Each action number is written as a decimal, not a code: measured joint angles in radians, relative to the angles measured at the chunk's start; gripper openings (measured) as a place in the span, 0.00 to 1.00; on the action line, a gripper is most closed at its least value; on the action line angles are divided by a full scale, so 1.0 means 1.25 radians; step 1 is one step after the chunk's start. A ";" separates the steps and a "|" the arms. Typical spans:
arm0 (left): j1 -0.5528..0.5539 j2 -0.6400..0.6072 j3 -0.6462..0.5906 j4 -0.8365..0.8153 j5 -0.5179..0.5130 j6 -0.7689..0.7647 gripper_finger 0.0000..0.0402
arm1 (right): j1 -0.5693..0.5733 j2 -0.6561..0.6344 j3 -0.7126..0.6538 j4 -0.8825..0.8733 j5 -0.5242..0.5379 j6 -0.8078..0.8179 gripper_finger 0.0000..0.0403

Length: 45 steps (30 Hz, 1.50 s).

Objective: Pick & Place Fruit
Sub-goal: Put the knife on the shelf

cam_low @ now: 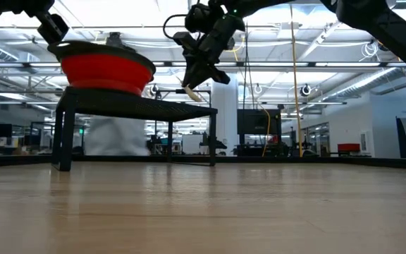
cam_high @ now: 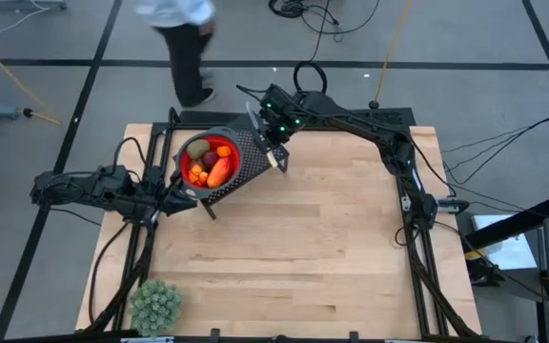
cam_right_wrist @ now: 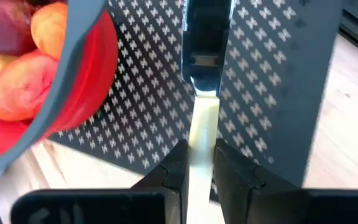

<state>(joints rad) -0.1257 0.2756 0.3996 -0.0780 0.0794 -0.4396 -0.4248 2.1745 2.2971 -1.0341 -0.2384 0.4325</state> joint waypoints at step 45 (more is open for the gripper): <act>0.000 0.000 0.000 0.000 0.000 -0.016 0.02 | -0.022 0.031 0.000 0.011 -0.080 0.004 0.14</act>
<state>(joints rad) -0.1261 0.2760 0.3996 -0.0780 0.0795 -0.4593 -0.4526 2.2139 2.2967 -1.0203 -0.3389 0.4372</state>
